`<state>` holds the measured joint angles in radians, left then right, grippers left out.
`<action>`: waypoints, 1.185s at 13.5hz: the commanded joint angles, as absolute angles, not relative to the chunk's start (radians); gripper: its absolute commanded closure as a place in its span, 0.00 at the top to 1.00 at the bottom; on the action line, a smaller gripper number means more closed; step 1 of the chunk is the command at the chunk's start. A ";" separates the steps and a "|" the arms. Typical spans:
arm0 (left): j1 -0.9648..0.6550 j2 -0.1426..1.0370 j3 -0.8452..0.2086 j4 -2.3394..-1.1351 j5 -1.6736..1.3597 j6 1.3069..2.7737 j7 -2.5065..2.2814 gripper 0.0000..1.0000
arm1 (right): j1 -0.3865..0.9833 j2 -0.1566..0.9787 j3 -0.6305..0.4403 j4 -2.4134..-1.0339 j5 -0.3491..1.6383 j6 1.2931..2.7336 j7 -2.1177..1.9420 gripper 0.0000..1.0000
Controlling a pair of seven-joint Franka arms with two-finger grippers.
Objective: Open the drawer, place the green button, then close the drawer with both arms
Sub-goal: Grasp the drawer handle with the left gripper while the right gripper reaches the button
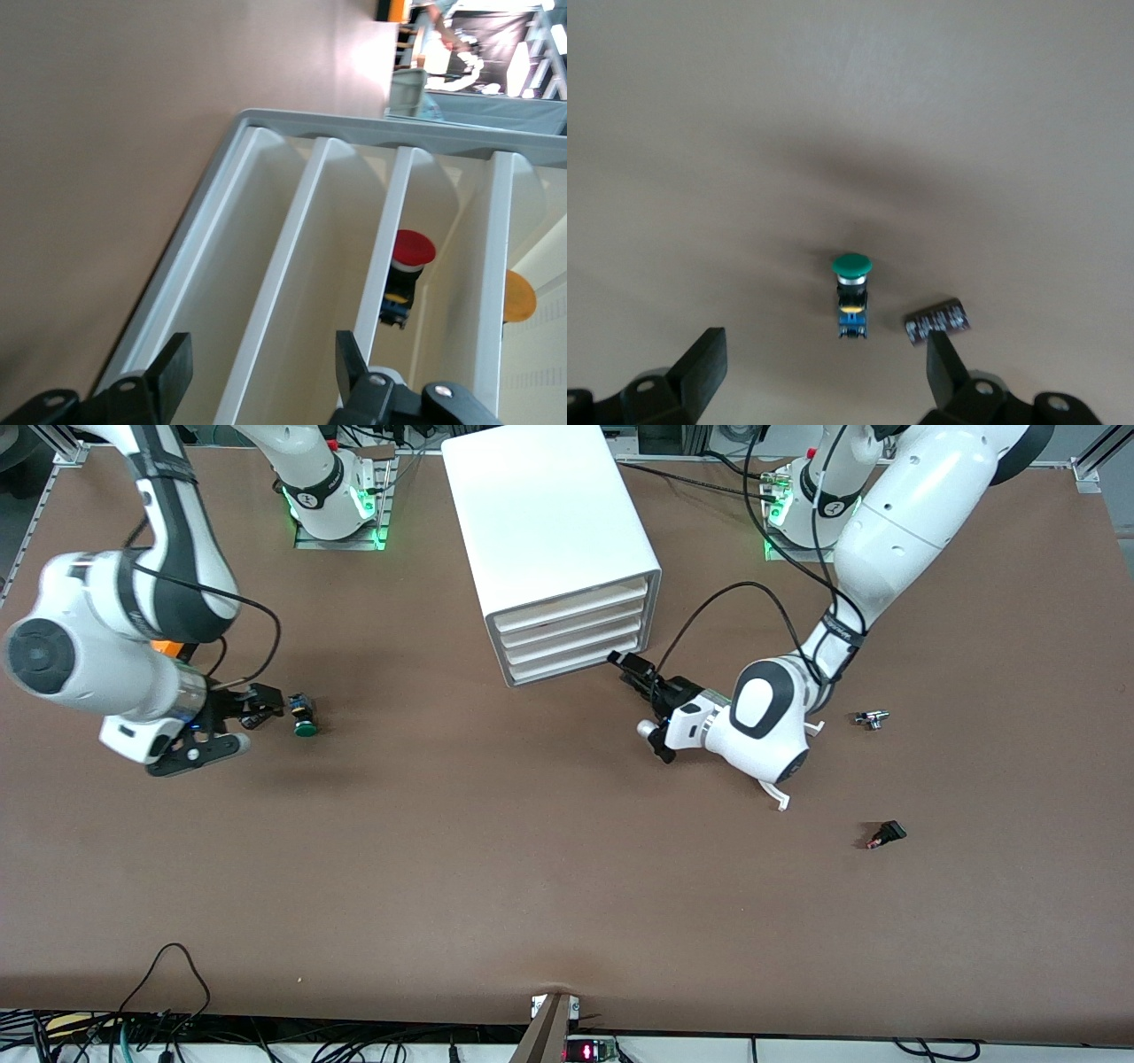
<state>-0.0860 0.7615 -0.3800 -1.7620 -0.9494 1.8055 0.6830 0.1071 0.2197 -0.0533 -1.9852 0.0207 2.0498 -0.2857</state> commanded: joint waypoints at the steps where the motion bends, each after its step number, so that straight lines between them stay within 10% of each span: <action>1: -0.120 0.771 -0.383 -1.804 -1.066 1.848 0.812 0.72 | 0.104 0.107 -0.052 -2.233 0.035 2.236 -0.374 1.00; 10: -0.216 0.847 -0.383 -1.832 -1.252 1.867 1.012 0.55 | 0.100 0.210 -0.057 -2.414 0.035 2.572 -0.426 0.99; 13: -0.233 0.848 -0.383 -1.832 -1.262 1.867 1.014 0.33 | 0.092 0.264 -0.058 -2.416 0.035 2.641 -0.445 0.92; 16: -0.235 0.862 -0.383 -1.832 -1.272 1.888 1.015 0.33 | 0.080 0.282 -0.058 -2.424 0.035 2.666 -0.454 0.73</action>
